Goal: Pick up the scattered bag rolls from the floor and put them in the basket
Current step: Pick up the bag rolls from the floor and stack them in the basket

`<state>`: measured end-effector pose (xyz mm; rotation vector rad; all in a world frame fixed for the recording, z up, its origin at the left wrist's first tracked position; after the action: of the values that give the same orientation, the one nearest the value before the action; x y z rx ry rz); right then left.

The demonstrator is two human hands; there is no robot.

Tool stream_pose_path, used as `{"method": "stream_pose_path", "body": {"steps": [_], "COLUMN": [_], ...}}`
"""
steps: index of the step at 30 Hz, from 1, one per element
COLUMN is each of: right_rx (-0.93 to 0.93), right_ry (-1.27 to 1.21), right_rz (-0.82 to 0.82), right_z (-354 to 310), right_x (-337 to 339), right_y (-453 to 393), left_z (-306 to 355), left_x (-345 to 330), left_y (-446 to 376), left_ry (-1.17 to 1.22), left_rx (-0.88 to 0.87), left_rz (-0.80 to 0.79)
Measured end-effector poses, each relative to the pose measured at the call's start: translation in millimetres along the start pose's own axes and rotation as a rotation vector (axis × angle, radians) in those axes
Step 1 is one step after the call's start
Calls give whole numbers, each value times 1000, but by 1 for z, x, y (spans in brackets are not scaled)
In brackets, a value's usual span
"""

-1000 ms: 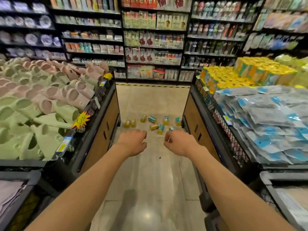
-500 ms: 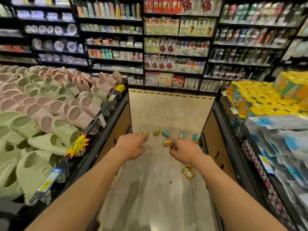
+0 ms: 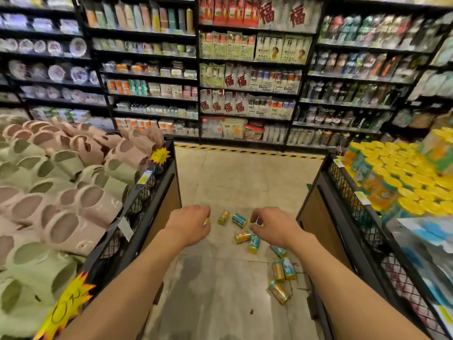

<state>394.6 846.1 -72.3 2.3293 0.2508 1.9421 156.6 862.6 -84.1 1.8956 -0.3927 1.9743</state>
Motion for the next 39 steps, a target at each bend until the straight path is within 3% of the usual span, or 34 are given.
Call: {"method": "stream_pose_path", "body": {"steps": [10,24,39], "right_rx": [16,66,-121], "right_ry": [-26,-189,-355], "right_rz": [18,-77,-266], "right_z": [36,72,31], "right_x": [8,29,-22], "right_y": [-143,-366,-564], "left_z": [-37,-96,-241], "left_x": [-8,-4,-78], "left_y": [-136,-309,-448], "left_ry": [34,165,399], "left_rx": [25,294,391], "left_rz": [-3,-28,-151]}}
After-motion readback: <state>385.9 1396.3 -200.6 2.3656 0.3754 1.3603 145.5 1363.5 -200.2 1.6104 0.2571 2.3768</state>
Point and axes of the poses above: each hand's wrist, its own y-axis away from the middle knuckle, its own x-axis out of the back of the hand, z = x × y, the point moved 1 cm from there along -y, towards the middle knuckle, and after that the axes turned 7 degrees about -x, right-handed, at the moved point
